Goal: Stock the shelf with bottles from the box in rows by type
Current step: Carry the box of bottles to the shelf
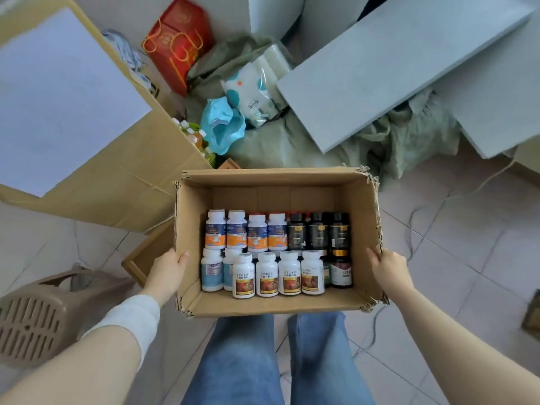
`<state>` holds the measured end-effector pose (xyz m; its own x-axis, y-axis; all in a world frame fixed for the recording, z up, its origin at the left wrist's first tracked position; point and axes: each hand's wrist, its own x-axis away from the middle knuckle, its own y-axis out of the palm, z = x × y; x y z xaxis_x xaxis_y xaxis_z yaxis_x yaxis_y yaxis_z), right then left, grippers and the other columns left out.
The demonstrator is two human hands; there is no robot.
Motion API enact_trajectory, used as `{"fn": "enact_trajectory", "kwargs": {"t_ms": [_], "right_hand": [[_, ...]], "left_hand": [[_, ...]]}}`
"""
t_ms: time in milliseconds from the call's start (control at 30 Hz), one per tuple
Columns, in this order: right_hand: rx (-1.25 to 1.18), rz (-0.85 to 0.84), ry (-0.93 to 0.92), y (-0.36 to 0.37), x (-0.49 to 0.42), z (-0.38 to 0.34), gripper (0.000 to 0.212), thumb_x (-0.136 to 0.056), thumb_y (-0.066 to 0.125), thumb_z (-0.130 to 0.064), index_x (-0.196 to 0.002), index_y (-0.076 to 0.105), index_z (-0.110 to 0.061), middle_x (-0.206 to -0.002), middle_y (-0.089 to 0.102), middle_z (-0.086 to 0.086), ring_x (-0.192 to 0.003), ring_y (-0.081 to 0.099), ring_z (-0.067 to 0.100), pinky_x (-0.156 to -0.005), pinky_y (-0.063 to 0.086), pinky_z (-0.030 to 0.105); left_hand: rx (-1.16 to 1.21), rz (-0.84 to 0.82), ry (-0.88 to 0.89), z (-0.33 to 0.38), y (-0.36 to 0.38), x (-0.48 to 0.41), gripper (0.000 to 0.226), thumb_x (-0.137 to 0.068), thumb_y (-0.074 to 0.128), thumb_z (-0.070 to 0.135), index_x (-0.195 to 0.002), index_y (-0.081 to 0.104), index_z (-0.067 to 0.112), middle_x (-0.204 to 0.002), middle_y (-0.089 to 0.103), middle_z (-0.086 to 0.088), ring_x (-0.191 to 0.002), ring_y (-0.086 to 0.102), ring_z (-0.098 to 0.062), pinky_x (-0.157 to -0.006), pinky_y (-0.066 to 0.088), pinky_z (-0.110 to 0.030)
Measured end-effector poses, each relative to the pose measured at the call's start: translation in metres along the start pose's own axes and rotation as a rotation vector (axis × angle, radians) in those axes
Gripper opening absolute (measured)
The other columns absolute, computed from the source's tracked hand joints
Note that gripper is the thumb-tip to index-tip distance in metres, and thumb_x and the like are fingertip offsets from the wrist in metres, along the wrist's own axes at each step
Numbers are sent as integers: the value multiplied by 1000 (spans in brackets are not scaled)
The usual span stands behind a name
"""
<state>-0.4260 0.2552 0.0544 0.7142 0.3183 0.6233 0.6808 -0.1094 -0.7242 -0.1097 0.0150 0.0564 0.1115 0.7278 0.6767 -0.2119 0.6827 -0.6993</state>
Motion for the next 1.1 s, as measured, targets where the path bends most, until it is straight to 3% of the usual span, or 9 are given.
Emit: {"fn": "enact_trajectory", "kwargs": {"t_ms": [133,367,533,700,767,833,900,1000,1100], "right_hand": [[-81,51,47,-35,8,58,39,-97,44,-26,-100,61,9,-95,62,29,-91,56,40,-73,39,35],[-207,128,230,-94,17,182,43,-98,43,-26,-115,58,10,-109,63,29,-104,56,42,-83,44,40],[-264,154,430,-134,24,258,47,-98,42,-28,-115,56,13,-110,61,31,-109,53,43,-86,44,40],[-366,229,591,-164,34,321,41,-98,44,-25,-107,60,11,-114,60,30,-113,52,43,-88,42,39],[-422,259,671,-172,41,345,42,-98,43,-25,-104,59,13,-109,61,29,-105,54,41,-79,40,36],[-465,290,744,-178,50,369,40,-98,44,-26,-75,55,5,-84,60,21,-87,52,36,-69,36,33],[-497,323,820,-183,59,395,46,-98,44,-28,-57,39,-7,-69,49,12,-80,49,32,-66,34,32],[-567,365,909,-190,73,434,47,-97,43,-30,-55,33,-13,-69,46,10,-79,46,29,-67,34,31],[-625,377,985,-198,87,476,46,-97,42,-31,-58,38,-8,-63,42,6,-78,46,28,-66,33,31]], "left_hand": [[-59,7,74,52,19,25,38,-98,43,24,-110,56,-9,-114,60,-29,-109,55,-41,-91,42,-39],[-204,-44,286,173,79,76,37,-99,41,23,-115,54,-8,-119,59,-27,-113,53,-40,-93,41,-38],[-281,-144,457,261,126,103,33,-99,41,23,-120,55,1,-120,61,-18,-113,55,-35,-91,42,-33],[-426,-243,618,357,181,118,33,-99,41,21,-120,55,-1,-122,61,-20,-115,54,-35,-95,40,-34],[-468,-281,673,393,202,130,33,-99,40,20,-121,55,-1,-122,60,-21,-115,54,-35,-93,40,-33],[-500,-316,726,427,224,144,32,-99,40,19,-122,55,1,-123,60,-20,-115,54,-35,-92,40,-33],[-554,-343,787,463,247,159,33,-99,41,19,-123,55,1,-124,60,-20,-115,53,-35,-93,40,-34],[-668,-369,893,511,284,189,35,-99,42,19,-124,54,-2,-124,59,-24,-117,52,-38,-95,40,-37],[-730,-379,968,550,325,227,34,-99,41,19,-122,54,-2,-122,59,-24,-115,52,-38,-94,40,-36]]}}
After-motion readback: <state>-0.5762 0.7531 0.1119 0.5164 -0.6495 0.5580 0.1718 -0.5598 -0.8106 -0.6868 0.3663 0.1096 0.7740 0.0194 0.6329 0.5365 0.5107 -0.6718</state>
